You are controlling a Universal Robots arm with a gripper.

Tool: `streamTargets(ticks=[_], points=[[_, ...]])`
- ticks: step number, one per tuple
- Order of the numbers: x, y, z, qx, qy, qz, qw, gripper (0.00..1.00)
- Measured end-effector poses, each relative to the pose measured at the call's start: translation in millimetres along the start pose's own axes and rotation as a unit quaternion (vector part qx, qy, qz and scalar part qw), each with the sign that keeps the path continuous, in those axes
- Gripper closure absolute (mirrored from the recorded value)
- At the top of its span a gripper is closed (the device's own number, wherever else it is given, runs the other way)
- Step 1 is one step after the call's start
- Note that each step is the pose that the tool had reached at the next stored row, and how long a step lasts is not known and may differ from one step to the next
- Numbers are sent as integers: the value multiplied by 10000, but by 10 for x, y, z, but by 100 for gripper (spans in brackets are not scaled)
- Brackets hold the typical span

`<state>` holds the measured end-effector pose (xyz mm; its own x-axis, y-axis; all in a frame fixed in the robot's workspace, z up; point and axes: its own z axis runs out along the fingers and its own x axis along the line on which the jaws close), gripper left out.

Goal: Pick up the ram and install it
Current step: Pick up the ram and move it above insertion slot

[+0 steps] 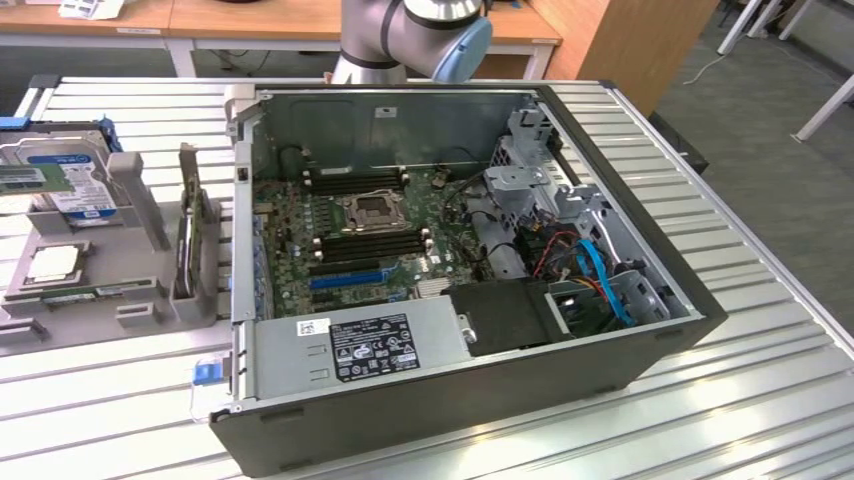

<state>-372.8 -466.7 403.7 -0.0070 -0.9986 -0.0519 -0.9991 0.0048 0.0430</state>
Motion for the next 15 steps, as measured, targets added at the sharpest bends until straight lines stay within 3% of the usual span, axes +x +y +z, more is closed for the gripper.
streamTargets(ticks=[7,15], points=[[0,-12,-2,-1,1,-1,10000,88],[-1,-126,-6,-1,0,0,10000,88]])
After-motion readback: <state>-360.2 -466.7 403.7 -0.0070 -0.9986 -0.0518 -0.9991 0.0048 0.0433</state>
